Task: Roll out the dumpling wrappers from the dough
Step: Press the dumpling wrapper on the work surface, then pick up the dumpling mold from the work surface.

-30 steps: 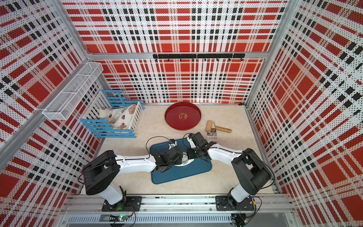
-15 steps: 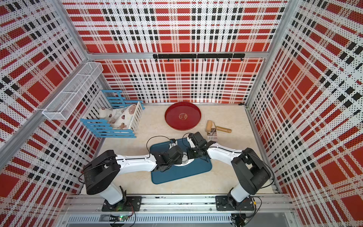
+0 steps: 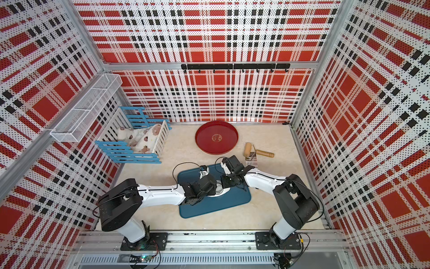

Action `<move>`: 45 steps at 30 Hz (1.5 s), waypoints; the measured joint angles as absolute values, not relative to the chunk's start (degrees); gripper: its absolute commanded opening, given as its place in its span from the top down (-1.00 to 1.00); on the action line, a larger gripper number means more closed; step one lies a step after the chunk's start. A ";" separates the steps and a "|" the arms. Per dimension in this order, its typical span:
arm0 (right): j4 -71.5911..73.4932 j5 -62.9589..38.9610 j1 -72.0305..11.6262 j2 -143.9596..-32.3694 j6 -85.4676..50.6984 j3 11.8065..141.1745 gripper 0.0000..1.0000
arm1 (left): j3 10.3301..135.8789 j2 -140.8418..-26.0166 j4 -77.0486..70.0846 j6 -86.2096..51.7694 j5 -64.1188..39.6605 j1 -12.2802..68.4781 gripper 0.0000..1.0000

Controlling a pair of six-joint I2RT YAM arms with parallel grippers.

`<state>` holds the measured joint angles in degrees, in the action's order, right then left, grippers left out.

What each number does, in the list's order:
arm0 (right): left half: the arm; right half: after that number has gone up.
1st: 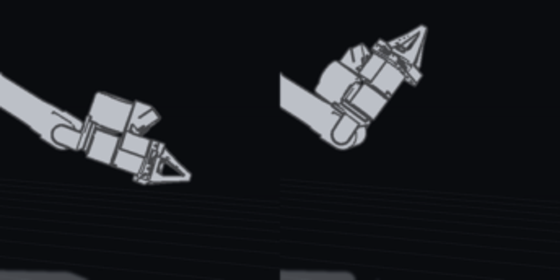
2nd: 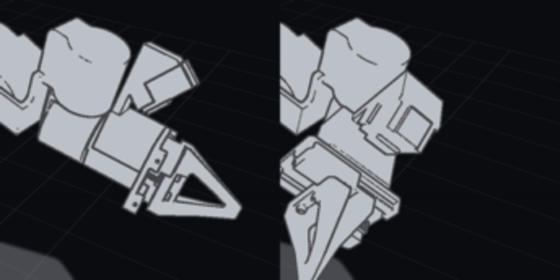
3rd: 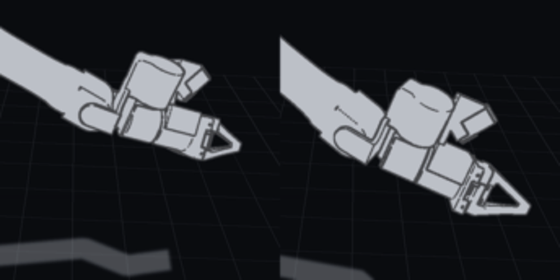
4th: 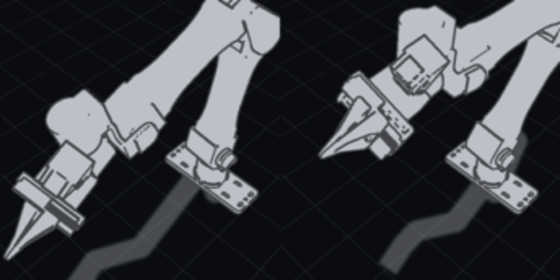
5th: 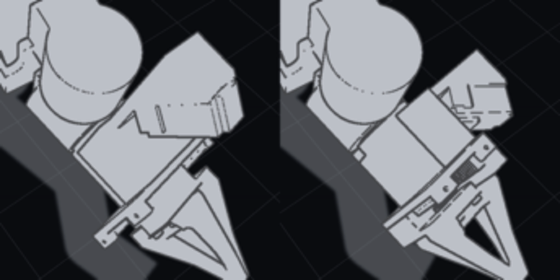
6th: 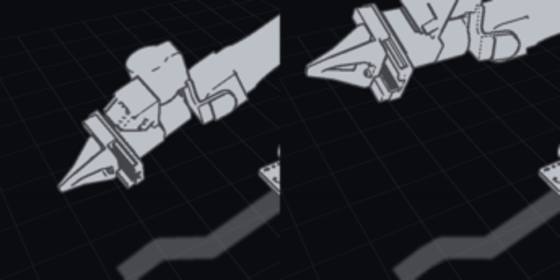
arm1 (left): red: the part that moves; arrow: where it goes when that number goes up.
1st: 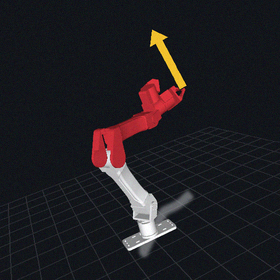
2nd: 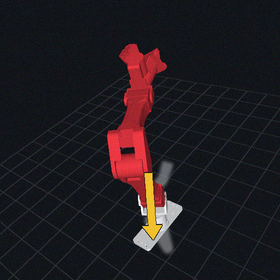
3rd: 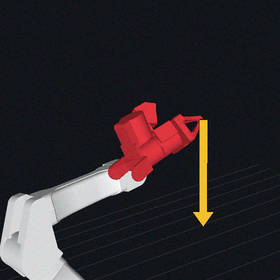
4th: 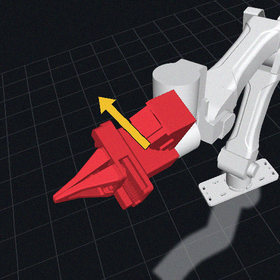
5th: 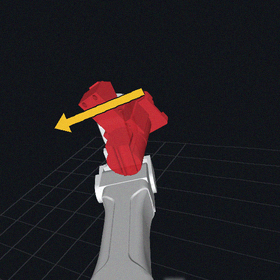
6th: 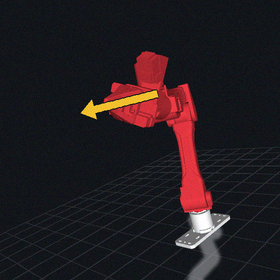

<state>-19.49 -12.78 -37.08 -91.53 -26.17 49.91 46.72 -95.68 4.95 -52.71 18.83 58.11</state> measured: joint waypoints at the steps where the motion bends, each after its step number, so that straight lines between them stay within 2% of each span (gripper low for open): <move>1: -19.49 -12.80 -37.08 -91.48 -26.20 49.93 0.98 | 46.87 -95.70 5.23 -52.69 18.85 58.11 1.00; 45: -30.83 -9.15 -37.63 -86.98 -26.22 53.95 0.99 | 52.07 -94.91 11.42 -50.06 18.28 59.51 1.00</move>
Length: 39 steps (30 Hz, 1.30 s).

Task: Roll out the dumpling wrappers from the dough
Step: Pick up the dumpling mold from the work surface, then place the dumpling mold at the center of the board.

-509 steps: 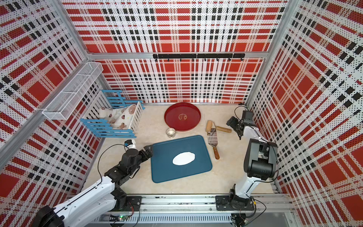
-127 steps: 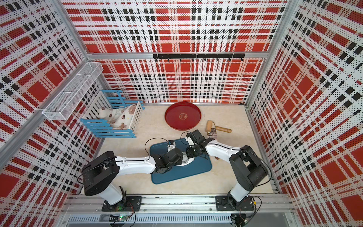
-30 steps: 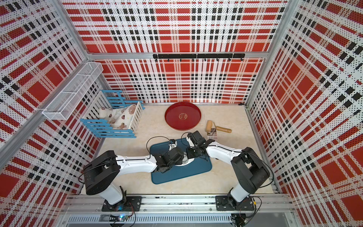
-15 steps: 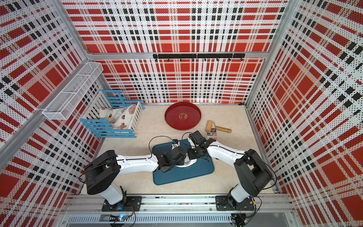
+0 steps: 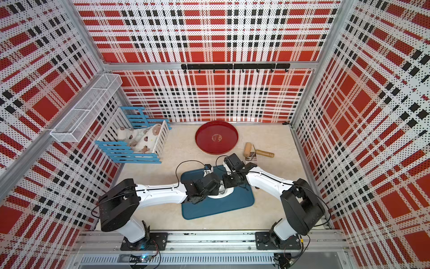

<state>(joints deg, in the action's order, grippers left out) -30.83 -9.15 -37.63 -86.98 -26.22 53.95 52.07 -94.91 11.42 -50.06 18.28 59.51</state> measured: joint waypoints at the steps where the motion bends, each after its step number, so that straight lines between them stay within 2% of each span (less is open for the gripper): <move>1: -30.87 -9.13 -37.63 -86.78 -26.22 53.98 0.99 | 52.07 -94.76 11.42 -50.06 18.37 59.51 1.00; 24: -33.45 -8.49 -37.60 -84.14 -26.28 60.90 0.94 | 53.12 -89.60 12.10 -47.64 22.59 58.08 1.00; 26: -33.45 -8.38 -37.60 -84.14 -26.30 61.39 0.84 | 53.43 -89.43 12.16 -47.13 22.76 57.78 1.00; 29: -33.36 -8.10 -37.58 -84.14 -26.83 62.30 0.51 | 53.98 -89.38 12.05 -46.50 22.83 57.25 1.00; 33: -33.08 -8.56 -37.60 -84.12 -27.24 64.12 0.23 | 55.05 -89.21 11.90 -45.74 22.79 56.64 1.00; 39: -32.67 -8.12 -37.60 -82.54 -28.16 65.67 0.07 | 55.81 -88.55 11.07 -44.69 22.74 55.55 1.00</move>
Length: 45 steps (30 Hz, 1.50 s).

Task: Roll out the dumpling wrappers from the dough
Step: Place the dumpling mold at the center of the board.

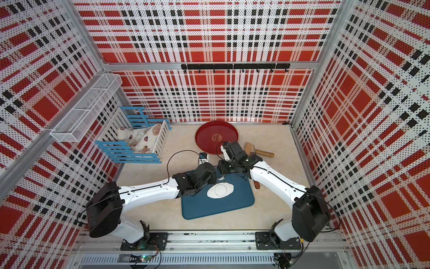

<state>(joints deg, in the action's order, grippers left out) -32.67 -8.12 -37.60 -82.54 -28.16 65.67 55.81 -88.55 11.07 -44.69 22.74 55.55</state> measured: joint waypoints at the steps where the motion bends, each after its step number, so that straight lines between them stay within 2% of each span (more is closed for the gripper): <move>1: -32.60 -7.81 -37.60 -82.06 -28.25 66.00 0.05 | 55.81 -88.49 11.07 -44.53 22.72 55.29 1.00; 8: -31.81 -5.91 -33.76 -76.75 -28.80 65.25 -0.10 | 55.70 -87.55 11.09 -44.25 22.59 53.01 1.00; 10: -31.27 -5.23 -31.53 -74.32 -28.99 63.99 -0.24 | 55.44 -86.50 11.03 -44.18 22.48 51.70 1.00; 13: -29.74 -3.09 -29.32 -70.02 -28.84 61.10 -0.70 | 54.74 -84.64 10.98 -43.75 22.44 48.84 1.00; 14: -28.75 -2.26 -29.21 -68.20 -28.21 59.55 -0.72 | 54.59 -84.20 10.96 -43.55 22.37 47.51 1.00; 23: -20.95 2.52 -29.21 -55.35 -22.55 47.79 -0.79 | 52.84 -83.64 9.56 -42.06 21.56 33.67 1.00; 32: -19.99 6.79 -29.21 -52.60 -21.91 44.51 -0.76 | 47.90 -84.82 5.41 -40.58 19.62 21.39 1.00; 44: -19.94 8.47 -29.21 -52.60 -22.11 43.83 -0.75 | 47.51 -94.59 1.91 -38.76 17.50 17.61 1.00; 45: -19.94 8.49 -29.21 -52.62 -22.13 43.83 -0.75 | 47.51 -95.00 1.72 -38.70 17.17 17.58 0.94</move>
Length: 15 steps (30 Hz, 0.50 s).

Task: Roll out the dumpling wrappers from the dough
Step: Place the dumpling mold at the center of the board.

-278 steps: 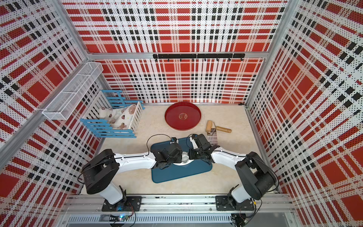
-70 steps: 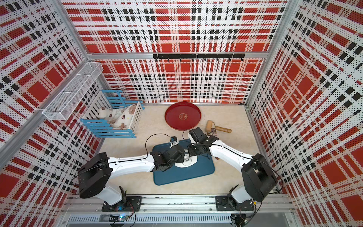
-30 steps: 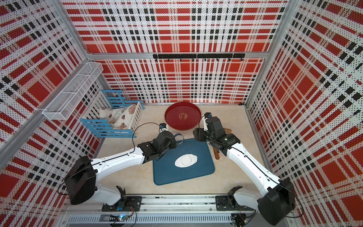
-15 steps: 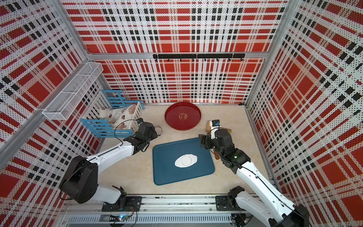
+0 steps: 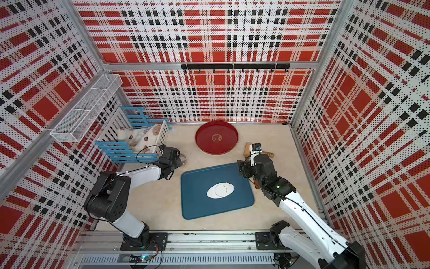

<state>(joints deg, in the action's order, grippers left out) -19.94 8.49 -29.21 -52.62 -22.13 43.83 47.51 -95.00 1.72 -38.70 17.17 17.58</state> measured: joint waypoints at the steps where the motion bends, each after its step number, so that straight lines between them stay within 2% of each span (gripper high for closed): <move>1: -19.94 8.62 -29.21 -52.62 -22.13 43.83 -0.75 | 47.51 -95.39 1.58 -38.68 16.82 17.54 0.85; 5: -19.99 9.06 -29.21 -52.64 -22.20 43.83 -0.75 | 47.51 -95.77 0.84 -38.41 15.94 17.54 0.44; 10: -20.27 9.91 -29.21 -52.64 -22.79 43.83 -0.75 | 47.31 -94.89 0.27 -38.48 15.16 17.43 0.14; 15: -20.99 10.98 -29.21 -53.01 -23.83 43.83 -0.74 | 45.12 -88.31 0.25 -39.00 14.81 18.04 -0.32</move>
<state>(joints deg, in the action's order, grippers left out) -20.99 10.98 -29.21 -53.01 -23.83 43.83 45.12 -88.31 0.25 -39.00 14.81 18.04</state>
